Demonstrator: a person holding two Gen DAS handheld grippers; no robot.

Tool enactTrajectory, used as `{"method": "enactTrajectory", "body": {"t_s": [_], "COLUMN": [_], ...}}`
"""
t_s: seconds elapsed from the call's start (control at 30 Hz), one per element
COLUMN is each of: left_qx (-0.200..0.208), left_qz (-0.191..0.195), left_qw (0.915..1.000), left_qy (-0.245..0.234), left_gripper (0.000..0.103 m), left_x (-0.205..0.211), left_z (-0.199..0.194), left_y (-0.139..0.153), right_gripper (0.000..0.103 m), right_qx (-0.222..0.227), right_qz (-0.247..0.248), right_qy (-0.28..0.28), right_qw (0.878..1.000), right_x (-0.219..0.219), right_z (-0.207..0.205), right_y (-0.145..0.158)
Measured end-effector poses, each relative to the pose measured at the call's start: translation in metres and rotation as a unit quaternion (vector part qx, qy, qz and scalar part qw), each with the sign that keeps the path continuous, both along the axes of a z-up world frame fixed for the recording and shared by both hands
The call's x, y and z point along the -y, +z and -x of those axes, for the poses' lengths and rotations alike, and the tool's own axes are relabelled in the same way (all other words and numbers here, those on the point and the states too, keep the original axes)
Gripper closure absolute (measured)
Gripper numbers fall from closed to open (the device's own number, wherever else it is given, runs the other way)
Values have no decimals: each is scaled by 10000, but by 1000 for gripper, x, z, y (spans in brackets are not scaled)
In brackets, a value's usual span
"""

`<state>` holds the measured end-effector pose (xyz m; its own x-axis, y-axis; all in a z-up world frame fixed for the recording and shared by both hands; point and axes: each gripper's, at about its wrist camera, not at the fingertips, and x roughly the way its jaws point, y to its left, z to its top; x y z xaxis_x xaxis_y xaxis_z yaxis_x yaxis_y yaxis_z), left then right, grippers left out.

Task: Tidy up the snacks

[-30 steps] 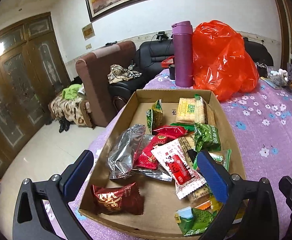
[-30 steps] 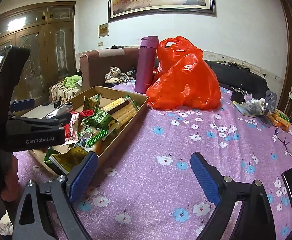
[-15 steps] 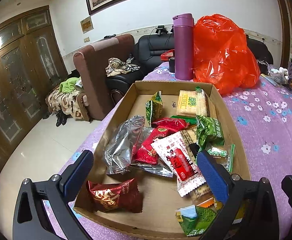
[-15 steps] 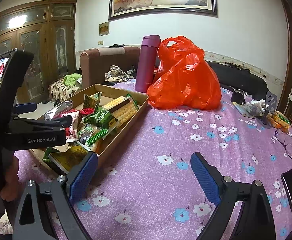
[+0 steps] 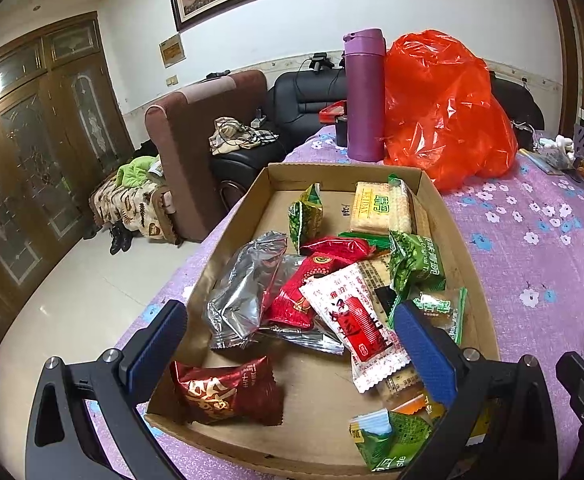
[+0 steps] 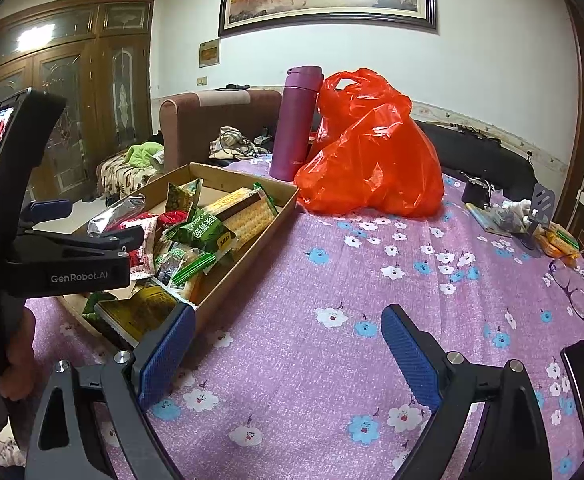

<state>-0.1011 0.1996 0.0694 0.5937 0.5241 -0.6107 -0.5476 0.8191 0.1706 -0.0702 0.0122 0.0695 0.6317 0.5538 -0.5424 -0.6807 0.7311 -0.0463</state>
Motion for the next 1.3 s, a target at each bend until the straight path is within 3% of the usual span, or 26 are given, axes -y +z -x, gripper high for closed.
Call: {"method": "enactTrajectory", "body": {"t_s": [1.3], "left_qx": [67], "left_qz": [-186], "left_qw": [9998], "left_qy": [26], "left_gripper": [0], "left_x": [1], "left_z": [3], "left_y": [6], "right_gripper": [7], "right_qx": [2], "right_qz": [-14], "right_qy": [-69], "right_qw": [10000], "right_x": [2], "right_z": [-2], "right_y": [0]}}
